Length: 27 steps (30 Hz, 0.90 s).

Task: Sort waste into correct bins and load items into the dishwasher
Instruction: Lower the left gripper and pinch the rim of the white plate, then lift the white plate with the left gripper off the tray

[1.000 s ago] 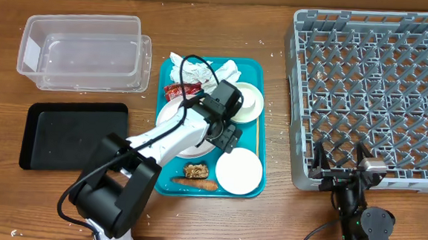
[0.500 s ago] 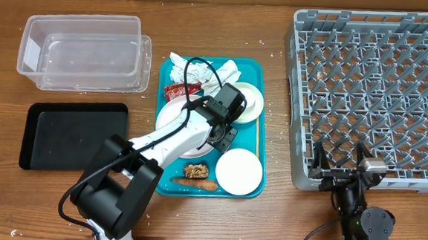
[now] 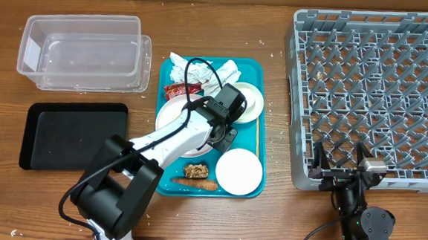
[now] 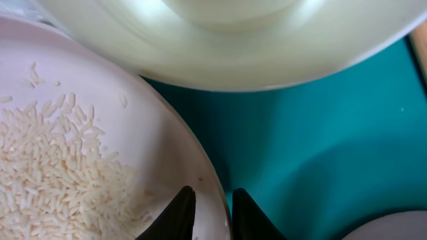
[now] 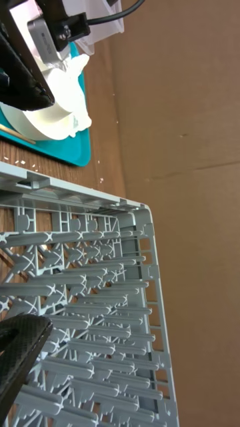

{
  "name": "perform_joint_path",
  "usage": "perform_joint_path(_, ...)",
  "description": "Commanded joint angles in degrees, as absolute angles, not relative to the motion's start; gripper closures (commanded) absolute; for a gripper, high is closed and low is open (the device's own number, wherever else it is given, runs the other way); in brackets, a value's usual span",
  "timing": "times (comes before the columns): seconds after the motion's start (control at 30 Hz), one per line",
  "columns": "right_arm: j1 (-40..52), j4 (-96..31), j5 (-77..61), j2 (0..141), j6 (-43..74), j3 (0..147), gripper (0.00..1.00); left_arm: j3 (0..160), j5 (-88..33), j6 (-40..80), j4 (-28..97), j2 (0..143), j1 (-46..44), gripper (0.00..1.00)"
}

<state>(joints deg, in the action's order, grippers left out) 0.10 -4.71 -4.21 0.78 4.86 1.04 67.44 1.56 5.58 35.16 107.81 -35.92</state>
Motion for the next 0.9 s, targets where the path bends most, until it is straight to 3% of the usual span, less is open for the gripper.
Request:
perform_joint_path(0.0,0.40,-4.49,-3.90,0.16,4.64,0.47,0.00,68.42,1.91,5.34,35.42,108.20,-36.60,0.78)
perform_joint_path(0.4,0.40,-4.49,-3.90,0.16,4.64,0.47,0.00,71.81,2.07,5.13,37.76,108.20,-37.21,0.96)
perform_joint_path(0.87,0.40,-4.49,-3.90,0.16,4.64,0.47,0.00,73.87,4.34,5.21,42.46,108.20,-37.26,0.96)
